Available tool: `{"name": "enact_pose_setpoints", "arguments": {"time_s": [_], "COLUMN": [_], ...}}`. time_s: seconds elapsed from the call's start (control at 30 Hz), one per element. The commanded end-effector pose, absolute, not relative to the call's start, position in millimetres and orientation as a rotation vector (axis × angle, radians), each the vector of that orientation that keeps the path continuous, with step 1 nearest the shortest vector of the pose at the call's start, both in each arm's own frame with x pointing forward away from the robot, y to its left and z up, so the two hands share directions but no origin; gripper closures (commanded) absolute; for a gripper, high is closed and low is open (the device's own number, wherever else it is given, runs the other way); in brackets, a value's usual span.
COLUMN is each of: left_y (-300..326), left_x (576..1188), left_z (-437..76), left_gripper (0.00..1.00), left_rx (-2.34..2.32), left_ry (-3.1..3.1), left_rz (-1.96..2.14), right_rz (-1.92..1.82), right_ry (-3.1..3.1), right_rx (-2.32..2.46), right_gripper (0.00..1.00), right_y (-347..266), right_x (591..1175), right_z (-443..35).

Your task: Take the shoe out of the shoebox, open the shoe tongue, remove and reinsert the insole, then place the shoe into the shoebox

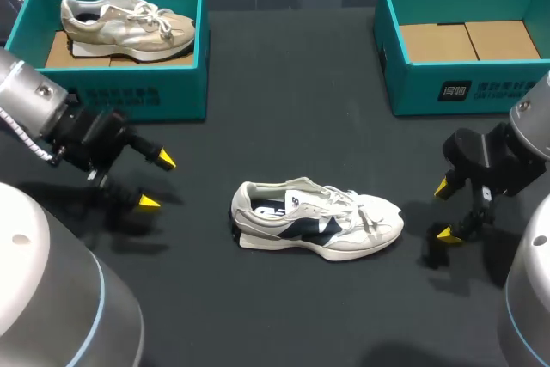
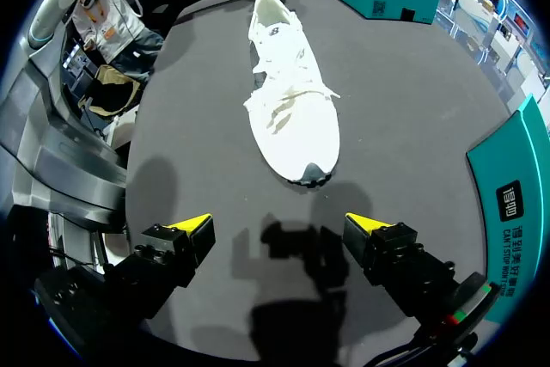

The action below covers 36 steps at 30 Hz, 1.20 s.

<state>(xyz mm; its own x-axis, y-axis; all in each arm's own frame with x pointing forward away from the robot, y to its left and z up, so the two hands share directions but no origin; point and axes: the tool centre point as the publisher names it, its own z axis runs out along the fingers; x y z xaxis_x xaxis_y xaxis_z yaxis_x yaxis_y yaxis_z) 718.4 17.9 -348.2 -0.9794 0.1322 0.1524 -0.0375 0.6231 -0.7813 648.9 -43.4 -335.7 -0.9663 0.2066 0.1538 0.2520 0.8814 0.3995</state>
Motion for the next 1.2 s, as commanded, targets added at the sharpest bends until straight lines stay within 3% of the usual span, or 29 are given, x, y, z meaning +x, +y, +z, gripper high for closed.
{"name": "enact_pose_setpoints", "arguments": {"time_s": [0.03, 1.2], "left_y": [22.4, -2.6], "left_x": [718.9, 714.0], "left_z": [-360.7, -390.8], "left_gripper": [0.00, 0.00], "left_rx": [-0.067, -0.016], "left_ry": [-2.548, -2.586], "left_rz": [1.499, 1.572], "right_rz": [-0.645, -0.645], "right_ry": [-2.945, -2.945], "right_rx": [-0.361, -0.361], "right_gripper": [0.00, 0.00], "right_y": [-43.3, -43.3], "right_x": [648.0, 648.0], "right_z": [-335.8, -335.8]}}
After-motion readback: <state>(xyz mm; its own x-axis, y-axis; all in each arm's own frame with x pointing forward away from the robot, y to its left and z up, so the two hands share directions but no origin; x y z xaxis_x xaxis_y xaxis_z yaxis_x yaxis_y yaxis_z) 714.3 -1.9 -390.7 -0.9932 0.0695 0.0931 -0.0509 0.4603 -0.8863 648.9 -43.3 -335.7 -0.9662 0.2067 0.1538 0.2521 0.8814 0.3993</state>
